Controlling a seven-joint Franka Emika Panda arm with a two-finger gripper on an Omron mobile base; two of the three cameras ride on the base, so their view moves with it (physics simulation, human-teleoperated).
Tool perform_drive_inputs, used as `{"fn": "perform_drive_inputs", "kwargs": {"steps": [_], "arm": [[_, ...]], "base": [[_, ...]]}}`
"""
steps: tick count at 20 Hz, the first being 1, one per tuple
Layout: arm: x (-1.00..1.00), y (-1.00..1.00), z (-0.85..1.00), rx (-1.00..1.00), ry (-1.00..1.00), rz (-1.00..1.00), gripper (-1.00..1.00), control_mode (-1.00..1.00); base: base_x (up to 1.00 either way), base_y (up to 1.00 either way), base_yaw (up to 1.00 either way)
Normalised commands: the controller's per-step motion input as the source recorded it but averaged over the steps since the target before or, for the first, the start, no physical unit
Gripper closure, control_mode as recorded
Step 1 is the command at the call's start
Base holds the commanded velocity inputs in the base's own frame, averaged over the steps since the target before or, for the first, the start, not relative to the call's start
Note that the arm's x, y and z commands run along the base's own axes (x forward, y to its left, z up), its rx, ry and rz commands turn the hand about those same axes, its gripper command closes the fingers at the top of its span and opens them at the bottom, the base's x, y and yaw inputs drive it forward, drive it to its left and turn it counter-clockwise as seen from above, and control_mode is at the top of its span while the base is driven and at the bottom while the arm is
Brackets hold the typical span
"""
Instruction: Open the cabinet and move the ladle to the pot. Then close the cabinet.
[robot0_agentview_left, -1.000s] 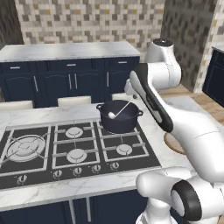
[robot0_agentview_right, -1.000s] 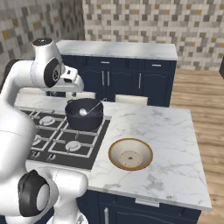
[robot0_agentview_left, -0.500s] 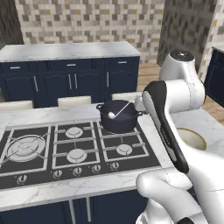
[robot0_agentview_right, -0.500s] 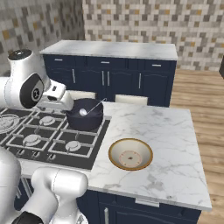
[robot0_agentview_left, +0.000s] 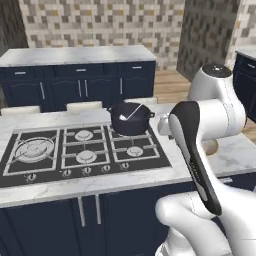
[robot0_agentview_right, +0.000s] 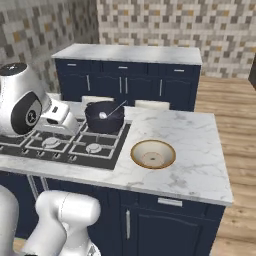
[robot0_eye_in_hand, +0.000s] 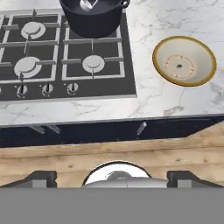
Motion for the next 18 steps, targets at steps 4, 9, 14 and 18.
{"fn": "perform_drive_inputs", "kwargs": {"steps": [4,9,14,18], "arm": [[0.0,0.0,0.0,0.0,0.0,0.0,-1.0,1.0],[0.0,0.0,0.0,0.0,0.0,0.0,-1.0,1.0],[0.0,0.0,0.0,0.0,0.0,0.0,-1.0,1.0],[0.0,0.0,0.0,0.0,0.0,0.0,-1.0,1.0]], "base": [[-0.77,-0.09,-0.24],[-0.02,0.0,-0.99],[0.0,0.0,-1.0],[0.0,0.0,-1.0]]}}
